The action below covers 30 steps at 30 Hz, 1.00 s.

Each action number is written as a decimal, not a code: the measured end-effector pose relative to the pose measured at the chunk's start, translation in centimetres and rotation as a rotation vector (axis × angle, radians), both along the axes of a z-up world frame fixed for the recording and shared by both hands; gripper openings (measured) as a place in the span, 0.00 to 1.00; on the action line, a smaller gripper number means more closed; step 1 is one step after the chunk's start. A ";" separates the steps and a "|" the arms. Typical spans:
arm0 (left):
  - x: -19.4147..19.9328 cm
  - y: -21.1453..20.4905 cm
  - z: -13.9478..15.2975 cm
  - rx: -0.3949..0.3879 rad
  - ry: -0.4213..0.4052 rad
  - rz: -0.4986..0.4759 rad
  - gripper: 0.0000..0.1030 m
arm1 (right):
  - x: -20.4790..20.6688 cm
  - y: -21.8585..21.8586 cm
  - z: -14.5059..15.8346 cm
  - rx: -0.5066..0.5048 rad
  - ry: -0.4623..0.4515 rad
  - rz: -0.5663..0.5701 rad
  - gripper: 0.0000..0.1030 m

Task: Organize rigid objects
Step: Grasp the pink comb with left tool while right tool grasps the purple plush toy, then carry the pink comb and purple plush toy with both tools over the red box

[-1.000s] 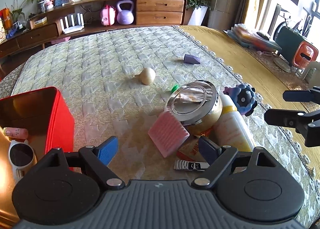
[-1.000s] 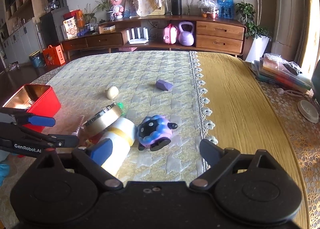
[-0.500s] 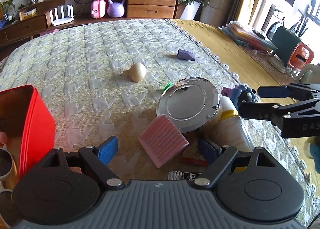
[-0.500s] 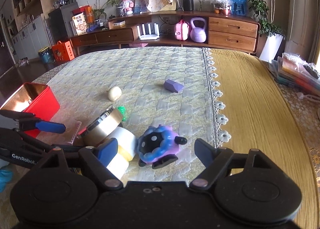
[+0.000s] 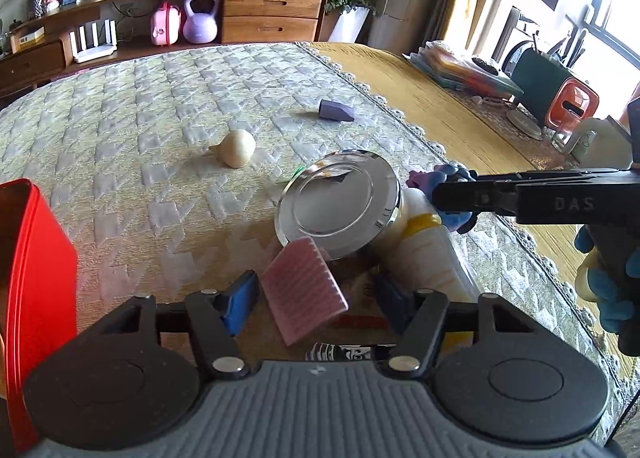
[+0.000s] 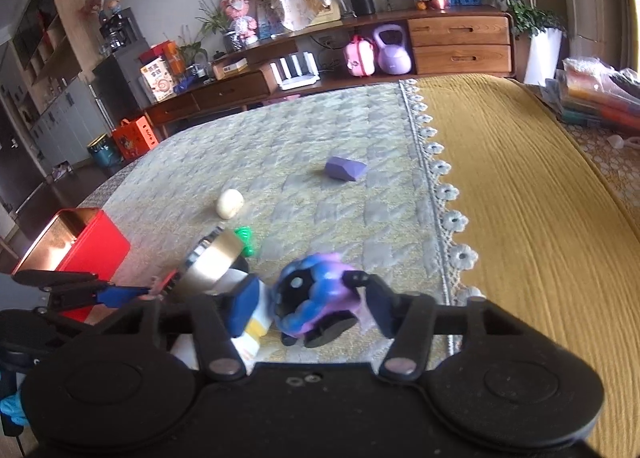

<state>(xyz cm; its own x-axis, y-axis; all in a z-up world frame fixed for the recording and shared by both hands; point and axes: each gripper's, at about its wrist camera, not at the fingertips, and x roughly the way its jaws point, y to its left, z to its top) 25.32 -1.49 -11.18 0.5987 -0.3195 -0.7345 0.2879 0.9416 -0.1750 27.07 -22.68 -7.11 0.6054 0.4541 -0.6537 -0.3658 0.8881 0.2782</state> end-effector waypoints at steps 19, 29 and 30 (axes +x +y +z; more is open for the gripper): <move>-1.4 0.6 0.9 0.029 0.002 0.050 0.08 | -3.7 1.3 0.4 -0.072 -0.053 -0.030 0.45; -3.7 1.5 3.0 0.038 -0.022 0.075 0.07 | -8.4 1.8 2.9 -0.089 -0.114 -0.034 0.45; -4.0 1.6 3.3 0.039 -0.024 0.078 0.07 | -8.9 1.9 3.3 -0.089 -0.125 -0.031 0.45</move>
<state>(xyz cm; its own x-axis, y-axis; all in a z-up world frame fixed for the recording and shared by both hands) 21.28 0.08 -7.92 0.6379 -0.2430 -0.7308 0.2173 0.9671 -0.1319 18.21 -20.79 -3.84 0.6972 0.3780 -0.6091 -0.3648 0.9185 0.1524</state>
